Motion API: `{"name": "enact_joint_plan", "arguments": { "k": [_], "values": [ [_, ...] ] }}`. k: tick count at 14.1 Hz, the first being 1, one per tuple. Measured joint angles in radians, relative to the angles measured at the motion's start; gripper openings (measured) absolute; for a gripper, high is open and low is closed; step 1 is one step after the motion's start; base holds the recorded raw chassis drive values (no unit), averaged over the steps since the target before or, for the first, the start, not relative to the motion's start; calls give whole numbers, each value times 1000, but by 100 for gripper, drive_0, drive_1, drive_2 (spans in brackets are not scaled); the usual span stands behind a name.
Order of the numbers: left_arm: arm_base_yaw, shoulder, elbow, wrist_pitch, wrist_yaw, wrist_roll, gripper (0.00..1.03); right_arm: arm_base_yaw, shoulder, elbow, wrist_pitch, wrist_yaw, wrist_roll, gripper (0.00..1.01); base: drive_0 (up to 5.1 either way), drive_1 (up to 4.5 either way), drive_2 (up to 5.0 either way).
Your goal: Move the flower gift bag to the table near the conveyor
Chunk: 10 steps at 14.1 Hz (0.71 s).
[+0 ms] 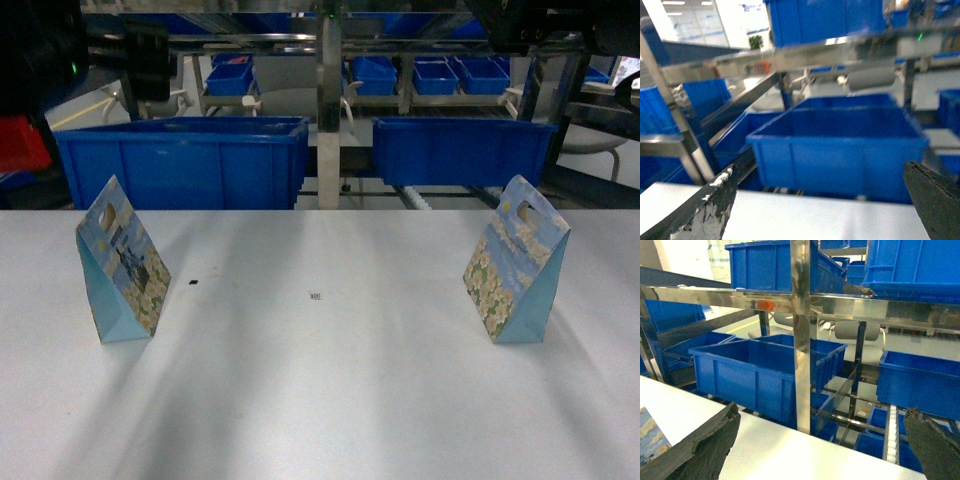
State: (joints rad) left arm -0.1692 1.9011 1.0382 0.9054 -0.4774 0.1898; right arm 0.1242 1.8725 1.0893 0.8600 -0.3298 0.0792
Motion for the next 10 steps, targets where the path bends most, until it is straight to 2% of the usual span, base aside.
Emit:
{"name": "enact_joint_plan", "arguments": {
  "k": [1, 3, 4, 5, 6, 7, 9, 10],
  "values": [
    [-12, -68, 0, 11, 19, -36, 98, 0, 0, 0, -1, 0, 0, 98, 0, 0, 0],
    [-14, -77, 4, 6, 25, -60, 98, 0, 0, 0, 1, 0, 0, 98, 0, 0, 0],
    [-4, -67, -1, -47, 69, -82, 95, 0, 0, 0, -3, 1, 0, 98, 0, 0, 0],
    [25, -124, -97, -86, 243, -133, 81, 19, -40, -48, -52, 216, -30, 86, 0, 0, 0],
    [43, -209, -224, -37, 336, -159, 66, 18, -117, -182, -5, 380, -55, 72, 0, 0, 0],
    [58, -288, -313, 11, 359, -169, 54, -2, -190, -287, 42, 431, -63, 59, 0, 0, 0],
    [79, -411, -501, 62, 384, -183, 24, -35, -327, -489, 111, 429, -72, 29, 0, 0, 0],
    [83, -452, -584, 69, 400, -183, 10, -40, -375, -581, 125, 412, -72, 15, 0, 0, 0]
  ]
}}
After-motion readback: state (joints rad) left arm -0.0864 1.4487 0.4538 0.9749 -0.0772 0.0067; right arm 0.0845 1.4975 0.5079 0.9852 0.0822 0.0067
